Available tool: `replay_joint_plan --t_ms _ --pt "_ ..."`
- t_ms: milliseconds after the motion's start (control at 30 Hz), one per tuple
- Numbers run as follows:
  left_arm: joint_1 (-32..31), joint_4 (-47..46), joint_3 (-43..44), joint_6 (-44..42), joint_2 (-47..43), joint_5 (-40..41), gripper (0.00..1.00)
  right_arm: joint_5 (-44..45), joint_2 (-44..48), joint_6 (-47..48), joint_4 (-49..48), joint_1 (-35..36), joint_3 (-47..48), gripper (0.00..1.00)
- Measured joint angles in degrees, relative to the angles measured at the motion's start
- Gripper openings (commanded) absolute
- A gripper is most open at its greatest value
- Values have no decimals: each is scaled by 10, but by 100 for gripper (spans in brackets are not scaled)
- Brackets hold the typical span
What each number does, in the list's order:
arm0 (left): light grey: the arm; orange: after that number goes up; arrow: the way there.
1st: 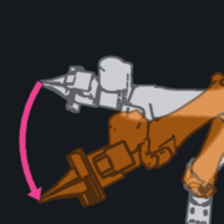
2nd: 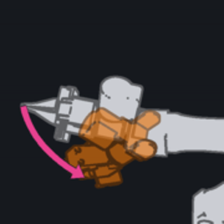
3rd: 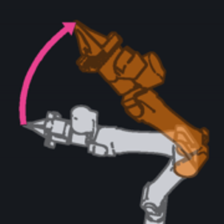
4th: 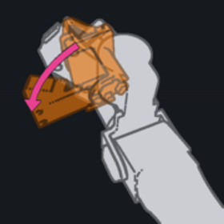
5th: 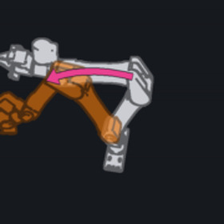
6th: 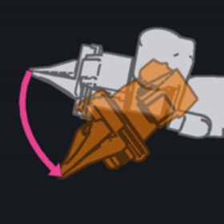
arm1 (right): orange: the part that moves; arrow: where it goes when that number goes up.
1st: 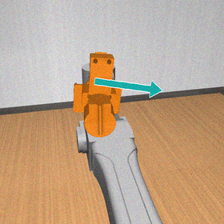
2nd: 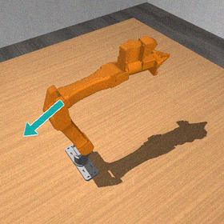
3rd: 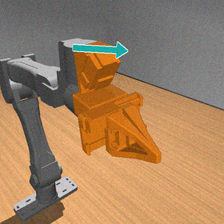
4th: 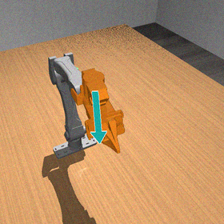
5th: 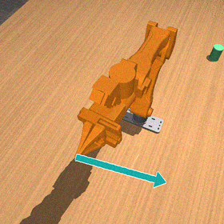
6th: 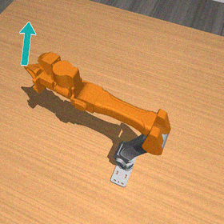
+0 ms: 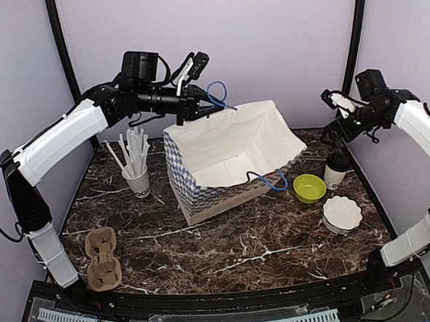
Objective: Pack the takeout coffee
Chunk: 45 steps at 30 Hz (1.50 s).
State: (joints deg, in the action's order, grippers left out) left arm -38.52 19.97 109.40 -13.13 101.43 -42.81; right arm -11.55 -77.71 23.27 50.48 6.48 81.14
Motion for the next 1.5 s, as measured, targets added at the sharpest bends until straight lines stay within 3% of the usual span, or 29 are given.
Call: replay_joint_plan --t_ms 200,533,867,1167,1300,1500 --pt "-13 27 -57 -57 -4 -26 3 -16 7 -5 -3 -4 3 99" --pt "-28 40 -54 -105 -4 -33 4 -109 35 30 5 27 23 99" --pt "-44 19 -81 -104 -12 -19 5 -194 20 71 25 151 112 97" --pt "-48 -15 -133 -87 -49 10 5 -146 -94 102 54 294 230 94" --pt "-49 -29 -152 -78 -67 19 5 -99 -128 122 64 346 238 87" --pt "-49 -40 -168 -73 -78 25 5 -56 -171 142 73 382 255 67"
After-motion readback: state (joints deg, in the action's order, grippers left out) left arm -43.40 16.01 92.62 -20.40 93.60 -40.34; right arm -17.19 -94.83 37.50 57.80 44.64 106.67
